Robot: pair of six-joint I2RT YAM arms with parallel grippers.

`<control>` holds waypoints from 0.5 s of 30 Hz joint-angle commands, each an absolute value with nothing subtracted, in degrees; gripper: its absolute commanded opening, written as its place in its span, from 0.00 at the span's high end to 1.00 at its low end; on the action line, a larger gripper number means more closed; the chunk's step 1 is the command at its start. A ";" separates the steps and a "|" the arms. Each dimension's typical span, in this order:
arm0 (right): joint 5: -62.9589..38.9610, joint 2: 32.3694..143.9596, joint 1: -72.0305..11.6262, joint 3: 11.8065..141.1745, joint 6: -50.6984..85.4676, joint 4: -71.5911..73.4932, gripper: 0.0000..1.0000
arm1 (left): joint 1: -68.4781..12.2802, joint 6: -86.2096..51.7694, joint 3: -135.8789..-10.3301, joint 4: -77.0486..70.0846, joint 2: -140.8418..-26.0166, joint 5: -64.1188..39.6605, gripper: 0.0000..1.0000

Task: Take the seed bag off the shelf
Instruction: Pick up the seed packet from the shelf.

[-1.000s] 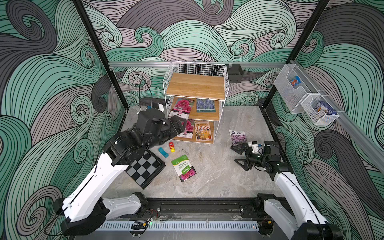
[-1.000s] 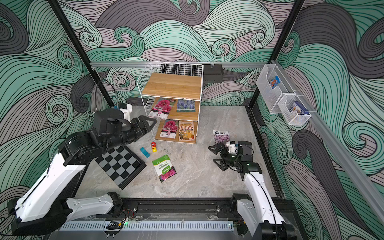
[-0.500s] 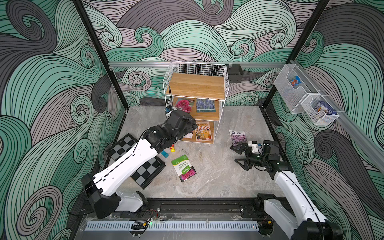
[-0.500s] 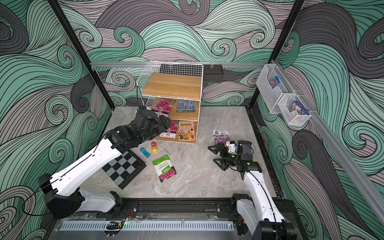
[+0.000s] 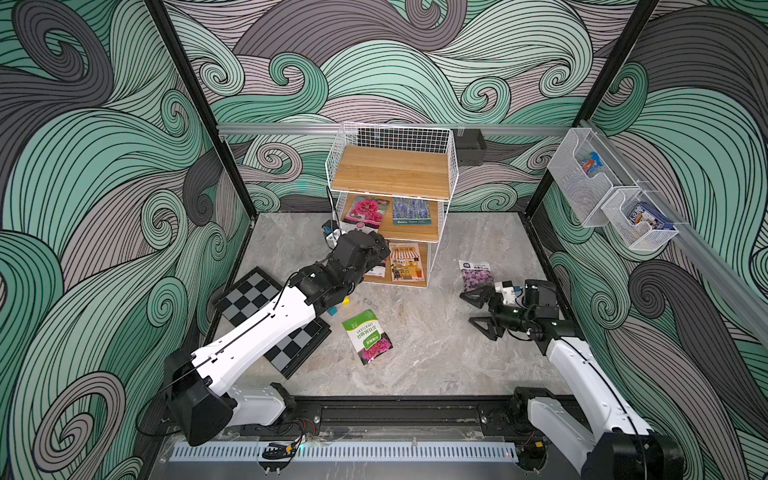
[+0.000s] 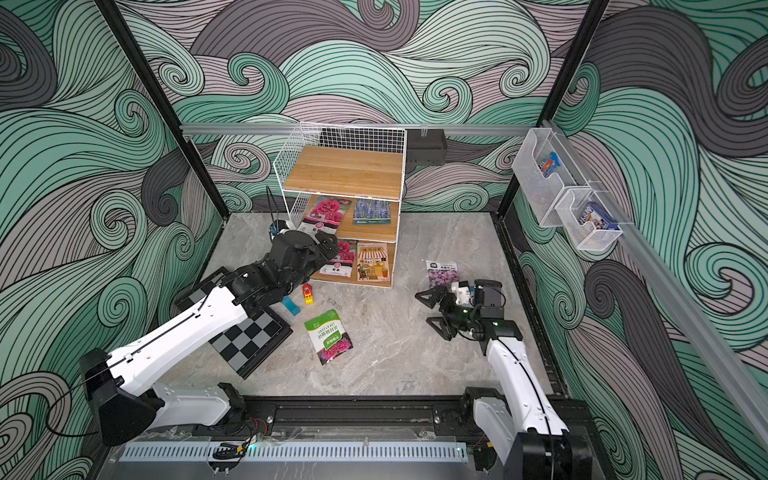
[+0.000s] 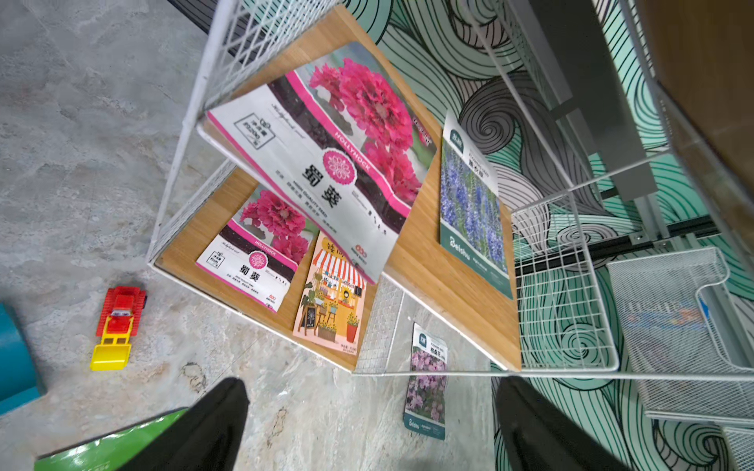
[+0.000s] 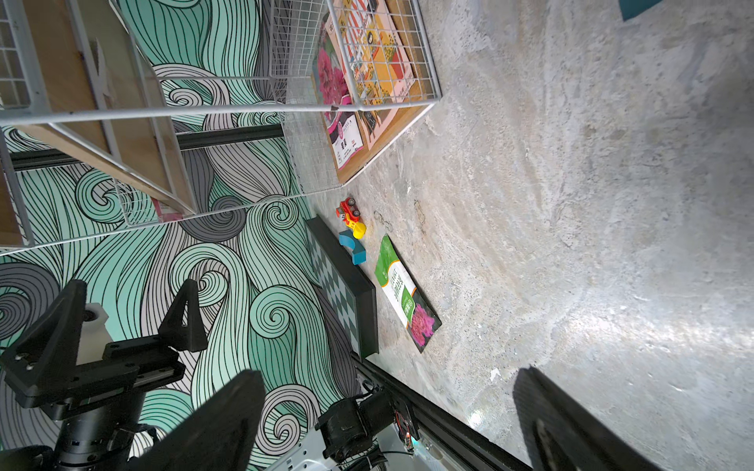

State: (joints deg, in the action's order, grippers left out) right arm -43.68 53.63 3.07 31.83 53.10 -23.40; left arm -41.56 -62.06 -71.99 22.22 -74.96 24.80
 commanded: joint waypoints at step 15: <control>-44.20 49.45 2.63 32.09 52.90 -26.67 0.01 | -32.34 -62.58 -72.78 7.15 -86.37 21.12 0.02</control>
State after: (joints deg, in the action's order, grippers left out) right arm -43.68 50.57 2.87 31.83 53.10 -25.21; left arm -33.93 -62.59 -71.77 9.78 -84.97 23.49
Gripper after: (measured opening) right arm 0.993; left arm 0.986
